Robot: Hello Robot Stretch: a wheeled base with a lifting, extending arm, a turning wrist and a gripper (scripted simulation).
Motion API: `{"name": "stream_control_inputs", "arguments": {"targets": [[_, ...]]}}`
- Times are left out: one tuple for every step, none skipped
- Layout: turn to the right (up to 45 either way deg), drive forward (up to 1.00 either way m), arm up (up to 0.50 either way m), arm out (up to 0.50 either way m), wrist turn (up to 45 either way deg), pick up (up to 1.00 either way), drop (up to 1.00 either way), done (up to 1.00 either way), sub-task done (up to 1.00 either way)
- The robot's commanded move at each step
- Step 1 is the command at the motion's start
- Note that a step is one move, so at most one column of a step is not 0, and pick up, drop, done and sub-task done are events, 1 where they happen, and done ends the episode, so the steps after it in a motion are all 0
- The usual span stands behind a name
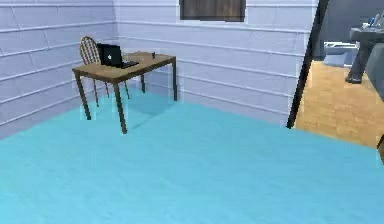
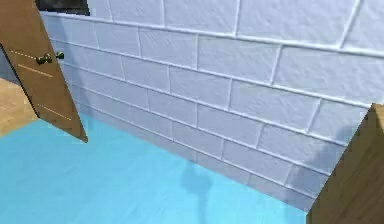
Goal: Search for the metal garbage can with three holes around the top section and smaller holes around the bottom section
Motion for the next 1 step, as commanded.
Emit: {"name": "stream_control_inputs", "arguments": {"targets": [[33.0, 0.0, 0.0, 0.0, 0.0, 0.0, 0.0, 0.0, 0.0]]}}
